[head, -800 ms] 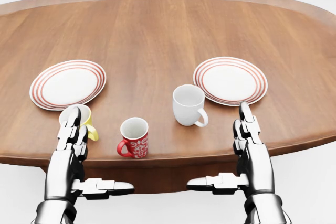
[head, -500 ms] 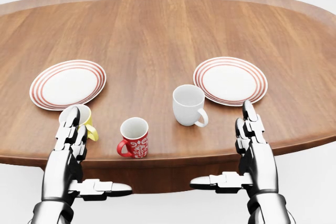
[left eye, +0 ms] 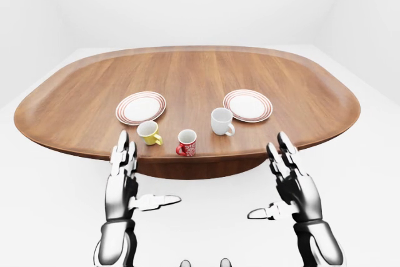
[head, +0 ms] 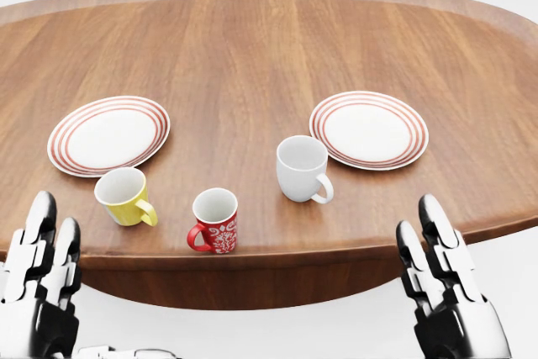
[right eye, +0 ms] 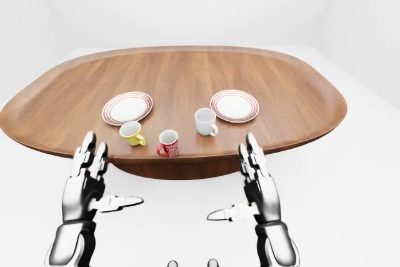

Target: Put the red mug on the left plate.

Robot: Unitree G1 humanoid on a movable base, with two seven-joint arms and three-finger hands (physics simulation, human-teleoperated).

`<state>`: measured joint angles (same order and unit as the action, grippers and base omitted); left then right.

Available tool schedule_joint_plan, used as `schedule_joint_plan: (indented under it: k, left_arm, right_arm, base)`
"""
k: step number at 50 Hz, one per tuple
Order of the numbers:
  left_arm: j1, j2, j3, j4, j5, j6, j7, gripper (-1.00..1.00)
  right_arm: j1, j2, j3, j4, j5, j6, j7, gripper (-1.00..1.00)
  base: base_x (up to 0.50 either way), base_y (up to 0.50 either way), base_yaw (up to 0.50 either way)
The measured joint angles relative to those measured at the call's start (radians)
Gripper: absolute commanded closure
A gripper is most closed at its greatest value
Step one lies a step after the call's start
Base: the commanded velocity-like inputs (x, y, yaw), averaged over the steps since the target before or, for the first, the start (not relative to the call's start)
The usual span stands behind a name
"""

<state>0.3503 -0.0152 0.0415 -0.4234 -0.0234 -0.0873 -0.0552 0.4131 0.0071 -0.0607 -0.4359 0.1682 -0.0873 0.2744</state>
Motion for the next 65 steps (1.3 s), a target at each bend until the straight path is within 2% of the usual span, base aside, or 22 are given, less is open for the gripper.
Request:
schedule_joint_plan:
  k: [9,24,65]
  left_arm:
    - [0.098,-0.036,0.045,-0.094,-0.026,0.0,-0.032,-1.0]
    - [0.158,-0.07,0.073,-0.149,-0.043,0.0,-0.069,-1.0]
    - [0.188,-0.071,0.06,-0.172,-0.036,0.0,-0.07,-1.0]
  right_arm:
    - [0.074,0.03,-0.042,-0.073,0.045,0.0,0.086,-1.0]
    - [0.095,0.054,-0.072,-0.107,0.062,0.0,0.138,-1.0]
    - [0.084,0.051,-0.058,-0.103,0.019,0.0,0.112,-1.0]
  base:
    - [0.0,0.0,0.0]
    - [0.0,0.03,0.0]
    - [0.0,0.5,0.0]
